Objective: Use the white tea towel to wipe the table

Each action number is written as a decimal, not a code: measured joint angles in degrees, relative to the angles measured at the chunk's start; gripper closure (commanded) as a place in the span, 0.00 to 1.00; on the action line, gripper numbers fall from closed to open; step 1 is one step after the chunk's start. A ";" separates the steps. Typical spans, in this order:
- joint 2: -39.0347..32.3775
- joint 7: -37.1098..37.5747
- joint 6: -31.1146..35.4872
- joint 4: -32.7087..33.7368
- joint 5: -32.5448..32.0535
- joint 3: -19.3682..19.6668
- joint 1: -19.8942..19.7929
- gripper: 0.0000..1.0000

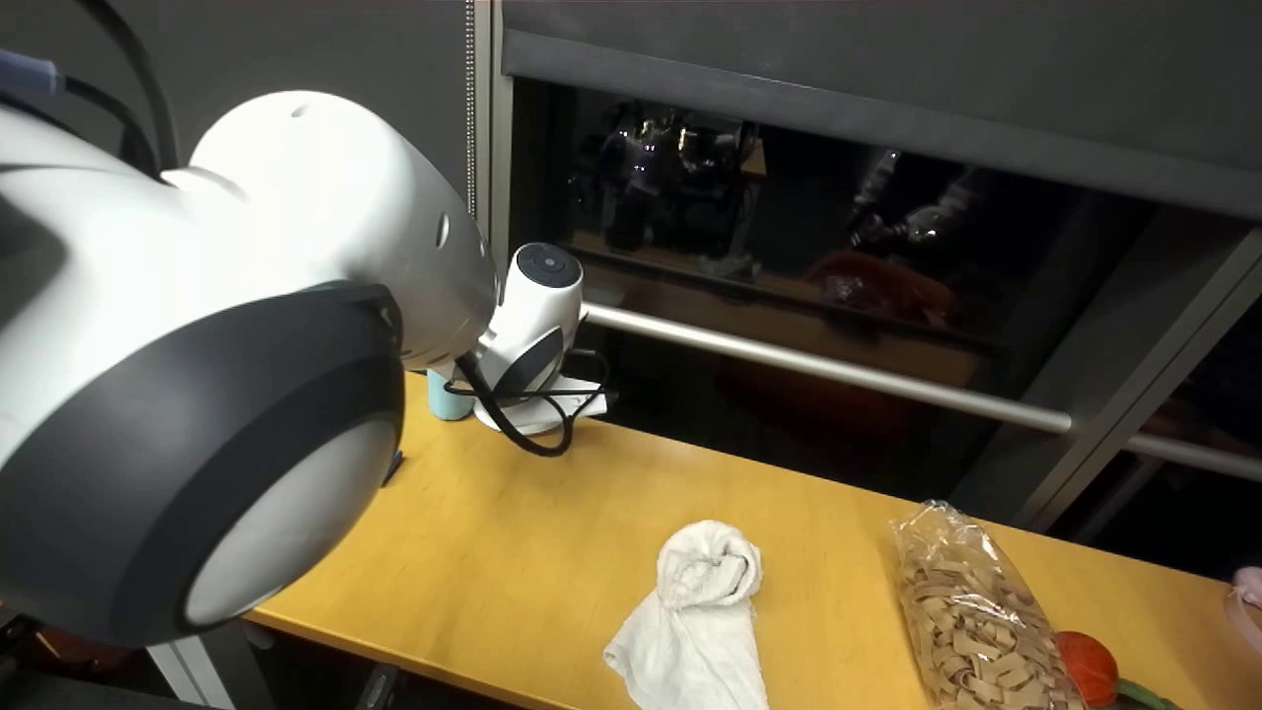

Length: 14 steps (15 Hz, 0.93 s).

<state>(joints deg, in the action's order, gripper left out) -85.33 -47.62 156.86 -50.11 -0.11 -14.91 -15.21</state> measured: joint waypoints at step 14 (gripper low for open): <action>0.00 1.96 0.78 -1.83 0.00 1.81 -0.18 1.00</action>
<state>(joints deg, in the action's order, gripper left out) -85.33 -45.66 157.64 -51.94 -0.11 -13.10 -15.39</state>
